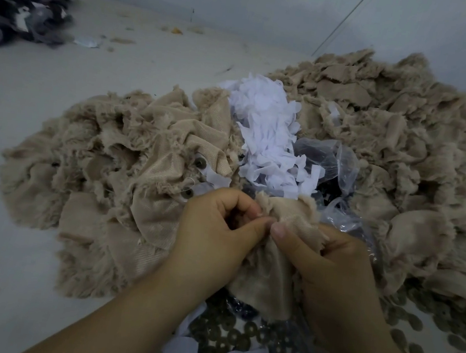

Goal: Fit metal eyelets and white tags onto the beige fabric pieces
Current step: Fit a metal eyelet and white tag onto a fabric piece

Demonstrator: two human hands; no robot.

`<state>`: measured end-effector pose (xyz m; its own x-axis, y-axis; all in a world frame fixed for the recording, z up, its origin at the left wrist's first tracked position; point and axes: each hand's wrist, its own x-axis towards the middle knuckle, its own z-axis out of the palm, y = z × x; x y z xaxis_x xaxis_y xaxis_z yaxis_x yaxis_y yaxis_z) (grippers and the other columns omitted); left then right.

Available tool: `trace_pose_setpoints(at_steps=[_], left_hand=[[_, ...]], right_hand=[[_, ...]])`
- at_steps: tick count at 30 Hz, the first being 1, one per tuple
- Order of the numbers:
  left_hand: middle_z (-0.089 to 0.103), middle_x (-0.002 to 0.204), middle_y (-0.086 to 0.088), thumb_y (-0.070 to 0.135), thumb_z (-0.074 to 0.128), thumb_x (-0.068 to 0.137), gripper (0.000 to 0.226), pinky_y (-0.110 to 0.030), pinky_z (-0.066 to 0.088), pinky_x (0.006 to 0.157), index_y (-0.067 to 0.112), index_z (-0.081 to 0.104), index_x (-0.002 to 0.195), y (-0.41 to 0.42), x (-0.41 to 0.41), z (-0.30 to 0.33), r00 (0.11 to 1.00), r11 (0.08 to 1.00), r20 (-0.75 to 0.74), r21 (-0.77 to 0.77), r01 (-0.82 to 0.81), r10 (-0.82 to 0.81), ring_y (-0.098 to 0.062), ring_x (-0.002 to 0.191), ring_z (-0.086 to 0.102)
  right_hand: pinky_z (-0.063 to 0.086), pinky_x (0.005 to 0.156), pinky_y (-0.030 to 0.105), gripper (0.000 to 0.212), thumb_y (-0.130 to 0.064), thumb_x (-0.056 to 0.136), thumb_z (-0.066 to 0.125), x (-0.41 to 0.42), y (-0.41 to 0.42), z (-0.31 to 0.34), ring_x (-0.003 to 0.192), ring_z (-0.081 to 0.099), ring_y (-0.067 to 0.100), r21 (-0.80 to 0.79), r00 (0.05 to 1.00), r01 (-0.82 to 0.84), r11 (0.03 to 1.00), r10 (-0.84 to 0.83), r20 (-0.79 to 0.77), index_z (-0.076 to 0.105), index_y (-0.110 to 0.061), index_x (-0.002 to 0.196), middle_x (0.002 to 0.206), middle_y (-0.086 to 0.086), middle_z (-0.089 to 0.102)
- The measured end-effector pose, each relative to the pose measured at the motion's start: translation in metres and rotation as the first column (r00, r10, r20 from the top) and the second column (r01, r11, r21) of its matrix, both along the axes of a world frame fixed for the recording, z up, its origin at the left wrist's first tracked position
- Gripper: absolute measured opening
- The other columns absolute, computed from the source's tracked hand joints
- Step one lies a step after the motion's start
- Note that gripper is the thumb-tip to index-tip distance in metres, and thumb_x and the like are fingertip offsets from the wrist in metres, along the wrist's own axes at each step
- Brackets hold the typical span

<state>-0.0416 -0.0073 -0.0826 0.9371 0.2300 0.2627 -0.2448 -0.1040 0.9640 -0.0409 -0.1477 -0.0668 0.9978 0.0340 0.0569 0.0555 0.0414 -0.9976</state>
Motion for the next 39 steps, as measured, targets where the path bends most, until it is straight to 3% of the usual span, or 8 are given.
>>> trace_pose_setpoints(at_steps=[6, 12, 19, 24, 28, 32, 36, 39], left_hand=[[0.070, 0.067, 0.002, 0.012, 0.084, 0.074, 0.013, -0.026, 0.056, 0.056, 0.017, 0.072, 0.071, -0.001, -0.001, 0.001, 0.997, 0.990, 0.059, 0.131, -0.061, 0.054, -0.012, 0.060, 0.065], [0.072, 0.070, 0.003, 0.013, 0.084, 0.074, 0.015, -0.026, 0.058, 0.061, 0.023, 0.073, 0.071, 0.000, -0.001, 0.000, 0.998, 0.995, 0.061, 0.101, -0.002, -0.005, -0.013, 0.065, 0.068], [0.068, 0.067, 0.004, 0.017, 0.070, 0.077, 0.011, -0.024, 0.053, 0.060, 0.023, 0.070, 0.067, 0.000, 0.001, 0.002, 0.994, 0.996, 0.084, 0.065, 0.063, -0.068, -0.009, 0.062, 0.063], [0.063, 0.060, 0.003, 0.016, 0.067, 0.076, 0.013, -0.023, 0.047, 0.055, 0.017, 0.069, 0.063, -0.002, -0.001, 0.002, 0.993, 0.991, 0.029, -0.074, 0.113, -0.111, -0.009, 0.056, 0.057], [0.063, 0.060, 0.002, 0.016, 0.065, 0.076, 0.011, -0.023, 0.048, 0.055, 0.017, 0.070, 0.067, -0.001, -0.001, 0.001, 0.990, 0.979, 0.006, -0.148, 0.139, -0.140, -0.011, 0.056, 0.056], [0.062, 0.062, -0.001, 0.016, 0.064, 0.078, 0.011, -0.026, 0.049, 0.057, 0.016, 0.069, 0.068, -0.001, -0.001, 0.000, 0.988, 0.973, 0.003, -0.177, 0.150, -0.152, -0.016, 0.059, 0.055], [0.059, 0.063, 0.003, 0.017, 0.062, 0.079, 0.009, -0.023, 0.046, 0.056, 0.016, 0.067, 0.072, 0.001, 0.000, 0.001, 0.988, 0.974, 0.001, -0.164, 0.153, -0.155, -0.011, 0.059, 0.051], [0.061, 0.066, -0.005, 0.016, 0.061, 0.081, 0.008, -0.028, 0.048, 0.060, 0.014, 0.067, 0.077, 0.003, 0.000, 0.002, 0.986, 0.979, 0.029, -0.119, 0.167, -0.164, -0.015, 0.063, 0.055]], right_hand=[[0.060, 0.065, 0.057, 0.053, -0.041, 0.063, 0.079, 0.004, -0.006, -0.009, 0.079, 0.066, 0.054, 0.046, 0.995, -0.019, 0.999, 0.024, -0.094, 0.068, 0.009, 0.079, 0.081, 0.033, 0.069], [0.058, 0.056, 0.031, 0.014, -0.028, 0.066, 0.078, 0.007, -0.007, -0.009, 0.064, 0.074, 0.027, 0.101, 0.992, -0.039, 0.994, 0.051, -0.114, 0.074, -0.016, 0.058, 0.071, 0.015, 0.074], [0.061, 0.055, 0.039, 0.019, -0.031, 0.063, 0.080, 0.006, -0.004, -0.009, 0.064, 0.072, 0.032, 0.007, 0.998, 0.057, 0.998, -0.057, -0.041, 0.074, -0.013, 0.062, 0.067, 0.016, 0.073], [0.062, 0.058, 0.047, 0.014, -0.015, 0.077, 0.078, 0.003, -0.002, -0.006, 0.064, 0.071, 0.036, -0.041, 0.994, 0.110, 0.993, -0.109, 0.023, 0.075, -0.016, 0.064, 0.066, 0.014, 0.072], [0.060, 0.056, 0.038, 0.016, -0.013, 0.078, 0.076, 0.003, 0.000, -0.005, 0.062, 0.073, 0.028, 0.019, 0.994, 0.092, 0.996, -0.091, -0.053, 0.075, -0.017, 0.063, 0.068, 0.013, 0.073], [0.060, 0.061, 0.039, 0.005, -0.012, 0.080, 0.073, 0.004, 0.000, -0.005, 0.075, 0.075, 0.034, 0.134, 0.984, 0.056, 0.989, -0.032, -0.176, 0.078, -0.011, 0.079, 0.080, 0.017, 0.076], [0.060, 0.071, 0.043, 0.022, -0.012, 0.095, 0.055, 0.008, 0.000, -0.001, 0.089, 0.074, 0.035, 0.287, 0.947, -0.077, 0.955, 0.160, -0.278, 0.077, -0.010, 0.095, 0.097, 0.021, 0.074], [0.054, 0.094, 0.050, 0.034, -0.026, 0.091, 0.057, 0.009, 0.002, 0.006, 0.108, 0.068, 0.036, 0.413, 0.866, -0.185, 0.892, 0.346, -0.360, 0.072, -0.004, 0.112, 0.114, 0.024, 0.070]])
